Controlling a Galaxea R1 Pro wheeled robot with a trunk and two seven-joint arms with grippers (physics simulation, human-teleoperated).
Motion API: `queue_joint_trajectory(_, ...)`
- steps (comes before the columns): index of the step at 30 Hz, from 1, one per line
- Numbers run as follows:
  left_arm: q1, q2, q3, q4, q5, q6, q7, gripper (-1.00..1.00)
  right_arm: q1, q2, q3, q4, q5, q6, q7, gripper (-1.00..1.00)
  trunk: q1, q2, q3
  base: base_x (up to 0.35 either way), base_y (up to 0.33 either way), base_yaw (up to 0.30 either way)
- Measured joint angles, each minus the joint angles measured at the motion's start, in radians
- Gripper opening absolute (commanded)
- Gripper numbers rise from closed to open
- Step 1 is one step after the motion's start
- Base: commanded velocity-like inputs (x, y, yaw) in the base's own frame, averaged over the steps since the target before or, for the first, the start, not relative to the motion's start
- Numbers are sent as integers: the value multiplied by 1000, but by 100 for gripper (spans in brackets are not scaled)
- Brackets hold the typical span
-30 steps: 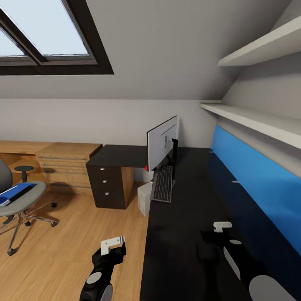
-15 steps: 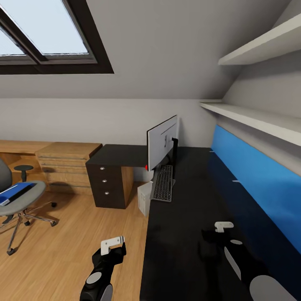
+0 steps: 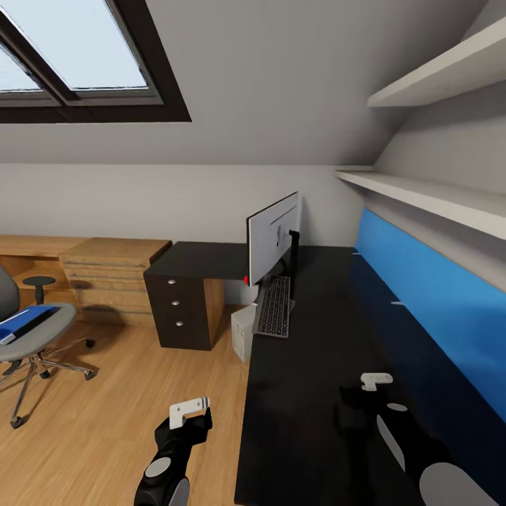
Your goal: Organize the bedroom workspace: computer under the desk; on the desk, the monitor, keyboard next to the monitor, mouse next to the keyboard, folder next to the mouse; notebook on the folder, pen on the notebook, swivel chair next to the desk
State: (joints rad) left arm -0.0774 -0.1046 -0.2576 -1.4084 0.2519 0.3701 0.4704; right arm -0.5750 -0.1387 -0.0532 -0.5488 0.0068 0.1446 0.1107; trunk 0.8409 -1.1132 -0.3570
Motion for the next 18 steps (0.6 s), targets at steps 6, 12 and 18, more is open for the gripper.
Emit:
queue_joint_trajectory(6,0,0,0,0,0,0,0,100,0,0,0,0,0,1,0,100,19,-35,-16,0,0,0)
queue_joint_trajectory(12,0,0,0,2,0,1,0,100,0,-1,-1,0,-1,0,-1,100,19,-35,-16,0,0,0)
queue_joint_trajectory(18,0,0,0,3,0,1,0,100,0,-1,-3,-1,-1,0,-2,100,19,-35,-16,0,0,0)
